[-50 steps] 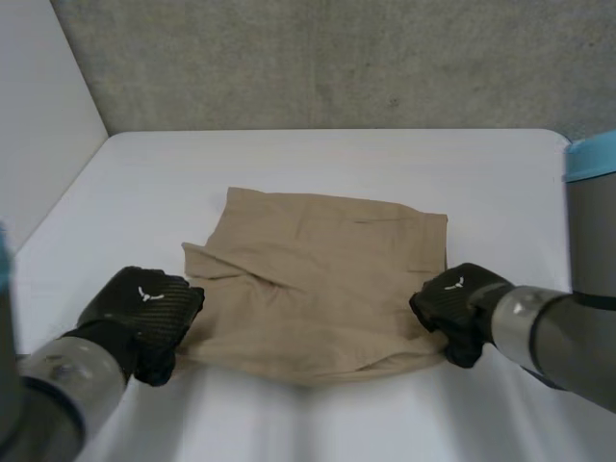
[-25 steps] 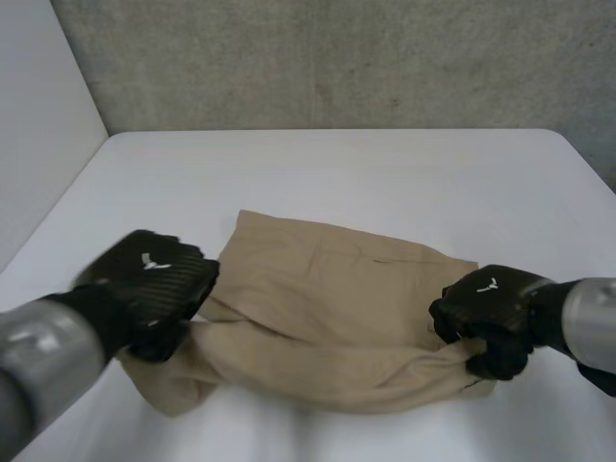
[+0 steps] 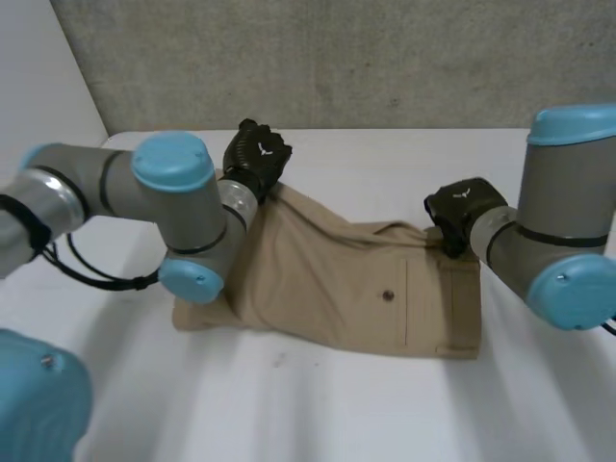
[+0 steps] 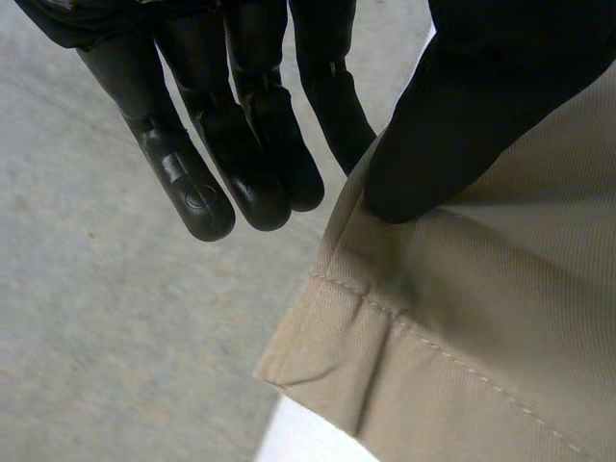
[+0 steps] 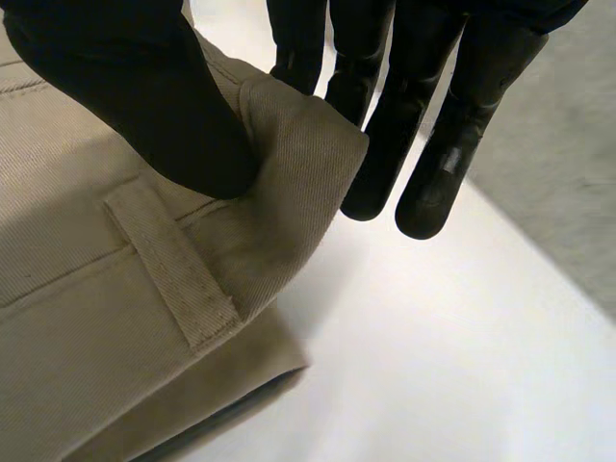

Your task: Fold the shorts.

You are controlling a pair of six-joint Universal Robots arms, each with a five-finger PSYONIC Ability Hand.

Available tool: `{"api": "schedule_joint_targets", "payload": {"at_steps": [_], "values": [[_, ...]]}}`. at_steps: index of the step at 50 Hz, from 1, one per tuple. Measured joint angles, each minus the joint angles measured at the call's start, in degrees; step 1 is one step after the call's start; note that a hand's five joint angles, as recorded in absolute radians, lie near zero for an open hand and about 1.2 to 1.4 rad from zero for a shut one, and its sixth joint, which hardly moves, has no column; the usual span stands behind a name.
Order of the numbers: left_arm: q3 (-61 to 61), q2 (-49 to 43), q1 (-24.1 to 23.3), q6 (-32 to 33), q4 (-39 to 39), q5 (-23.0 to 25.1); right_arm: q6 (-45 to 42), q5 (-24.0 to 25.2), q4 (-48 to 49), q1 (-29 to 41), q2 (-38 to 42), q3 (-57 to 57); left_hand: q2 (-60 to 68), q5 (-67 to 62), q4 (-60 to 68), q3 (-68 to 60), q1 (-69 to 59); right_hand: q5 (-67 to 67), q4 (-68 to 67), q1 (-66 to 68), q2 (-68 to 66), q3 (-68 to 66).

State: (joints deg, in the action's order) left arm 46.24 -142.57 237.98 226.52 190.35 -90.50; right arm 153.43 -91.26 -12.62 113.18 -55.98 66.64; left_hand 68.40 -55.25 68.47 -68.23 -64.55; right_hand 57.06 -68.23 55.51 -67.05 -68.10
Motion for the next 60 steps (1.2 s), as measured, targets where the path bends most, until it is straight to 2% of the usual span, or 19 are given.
{"api": "schedule_joint_targets", "payload": {"at_steps": [9,17,19,20,22,23,24,27,32,40,41,44,45,47,51,55,60], "values": [[-4.6,-8.3,0.0,1.7,9.5,1.4,-3.0,-5.4,11.3,1.2,4.8,-1.5,0.0,0.0,0.0,0.0,0.0,0.0,0.0,0.0,0.0,0.0],[-3.0,-10.6,-0.4,1.5,16.9,2.7,-5.4,-10.1,12.5,1.6,7.2,-1.9,-0.1,0.0,-0.1,0.1,0.0,0.0,0.1,0.0,0.0,0.1],[-2.5,-10.7,-0.5,1.4,17.8,2.8,-5.3,-10.5,12.5,1.6,7.1,-1.9,-3.2,3.0,-3.3,3.2,3.8,0.0,0.1,0.0,0.0,0.1],[-1.7,-10.7,-0.7,1.4,19.0,2.8,-5.2,-10.9,12.5,1.6,6.7,-1.8,-23.2,21.4,-22.0,21.8,25.0,-19.3,20.7,-18.6,21.6,20.5],[-1.0,-10.5,-1.0,1.3,20.1,2.7,-4.7,-11.1,12.7,1.5,5.9,-1.5,-23.2,21.4,-22.0,21.8,25.0,-30.4,31.9,-29.4,31.8,31.7],[-0.2,-10.1,-1.3,1.2,21.1,2.6,-4.0,-11.1,13.2,1.5,4.6,-1.2,-45.2,44.0,-45.6,44.7,48.3,-41.3,42.7,-37.7,42.6,42.5],[0.3,-9.7,-1.6,1.2,21.6,2.5,-3.5,-11.0,13.5,1.4,3.8,-1.0,-53.2,50.2,-53.2,52.8,52.5,-48.7,50.5,-42.0,50.3,50.9],[1.4,-8.5,-2.1,1.0,22.5,2.1,-1.9,-10.6,14.6,1.3,1.3,-0.2,-56.1,52.7,-56.4,55.8,53.1,-52.3,54.4,-43.9,53.5,54.8],[7.4,-0.8,-3.1,-0.7,23.7,0.7,2.8,-7.8,16.7,1.0,-7.0,3.3,-57.0,52.7,-56.9,56.4,53.1,-52.9,55.1,-44.3,54.8,56.3],[22.3,15.1,-2.4,-12.6,22.3,-2.0,6.5,-2.8,14.3,0.6,-13.9,12.0,-57.0,52.7,-56.9,56.4,53.1,-52.9,55.1,-44.3,54.8,56.3],[26.3,18.9,-1.8,-17.0,20.9,-2.8,6.7,-2.2,12.8,0.4,-14.7,14.1,-57.0,52.7,-56.9,56.4,53.1,-52.9,55.1,-44.3,54.8,56.3],[32.3,24.5,-0.5,-24.3,17.7,-3.8,7.0,-1.4,10.1,-0.2,-16.1,18.2,-57.0,52.7,-56.9,56.4,53.1,-52.9,55.1,-44.3,54.6,56.1],[32.3,24.5,-0.5,-24.3,17.7,-3.8,7.0,-1.4,10.1,-0.2,-16.1,18.2,-57.0,52.7,-56.9,56.4,53.1,-52.9,55.1,-44.3,54.6,56.1],[37.2,29.2,0.7,-30.5,14.2,-4.3,7.9,-0.3,7.8,-1.4,-17.8,23.6,-57.0,52.7,-56.9,56.4,53.1,-52.9,55.0,-44.1,54.6,55.8],[43.6,34.7,2.9,-38.2,7.9,-4.4,10.7,2.9,8.0,-3.1,-19.1,30.6,-57.0,52.7,-56.9,56.4,53.1,-46.2,47.3,-37.5,46.0,47.1],[48.3,37.5,4.7,-41.7,3.9,-4.3,13.1,6.1,10.5,-5.4,-19.3,35.3,-57.0,52.7,-56.9,56.4,53.1,-42.0,42.3,-33.4,41.6,42.2],[52.4,38.5,6.2,-42.7,2.5,-4.2,14.2,7.9,13.9,-7.4,-18.8,38.1,-57.0,52.7,-56.9,56.4,53.1,-38.9,39.0,-30.6,38.1,39.0]]}}
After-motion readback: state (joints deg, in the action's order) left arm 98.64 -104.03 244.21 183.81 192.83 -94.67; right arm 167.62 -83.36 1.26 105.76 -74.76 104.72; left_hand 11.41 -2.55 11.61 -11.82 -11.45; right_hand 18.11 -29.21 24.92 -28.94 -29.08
